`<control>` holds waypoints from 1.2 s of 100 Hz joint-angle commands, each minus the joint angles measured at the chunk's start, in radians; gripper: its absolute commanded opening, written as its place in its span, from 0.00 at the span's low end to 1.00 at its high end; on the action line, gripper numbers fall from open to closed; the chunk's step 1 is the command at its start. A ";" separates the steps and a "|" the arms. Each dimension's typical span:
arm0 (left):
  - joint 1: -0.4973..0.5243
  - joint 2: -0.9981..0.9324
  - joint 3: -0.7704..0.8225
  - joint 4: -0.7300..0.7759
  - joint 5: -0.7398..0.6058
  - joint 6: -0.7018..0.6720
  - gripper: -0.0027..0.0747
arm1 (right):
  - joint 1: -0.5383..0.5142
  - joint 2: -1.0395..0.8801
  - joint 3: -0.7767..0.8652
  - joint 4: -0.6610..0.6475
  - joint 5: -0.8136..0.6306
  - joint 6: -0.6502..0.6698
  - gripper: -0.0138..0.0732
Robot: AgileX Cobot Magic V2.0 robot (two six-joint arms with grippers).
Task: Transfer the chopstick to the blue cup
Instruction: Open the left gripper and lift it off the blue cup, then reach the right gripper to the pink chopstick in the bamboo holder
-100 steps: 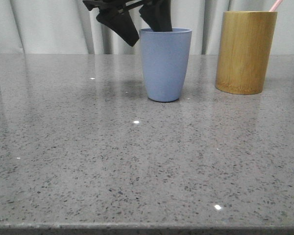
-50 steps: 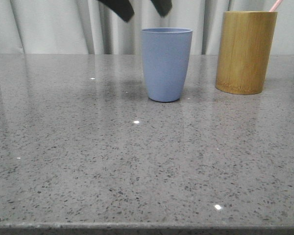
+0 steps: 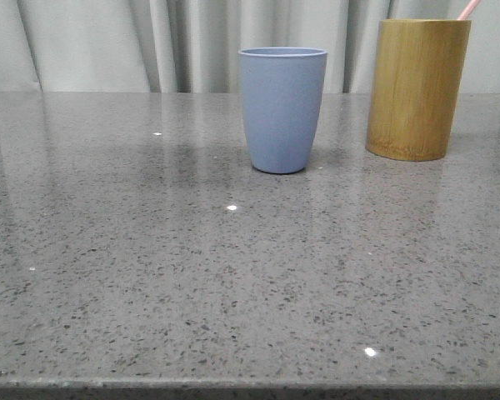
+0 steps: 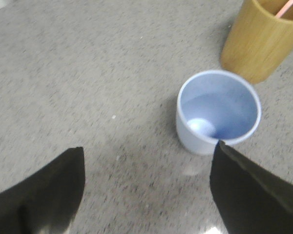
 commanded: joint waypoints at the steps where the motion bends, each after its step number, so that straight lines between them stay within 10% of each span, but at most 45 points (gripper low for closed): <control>1: 0.024 -0.120 0.070 0.011 -0.101 -0.027 0.71 | -0.005 0.021 -0.031 0.003 -0.078 -0.005 0.90; 71: 0.333 -0.828 0.760 0.009 -0.202 -0.031 0.71 | -0.005 0.021 -0.031 0.016 -0.136 -0.005 0.90; 120: 0.333 -0.869 0.781 0.013 -0.191 -0.031 0.70 | -0.003 0.245 0.048 0.017 -0.787 -0.005 0.90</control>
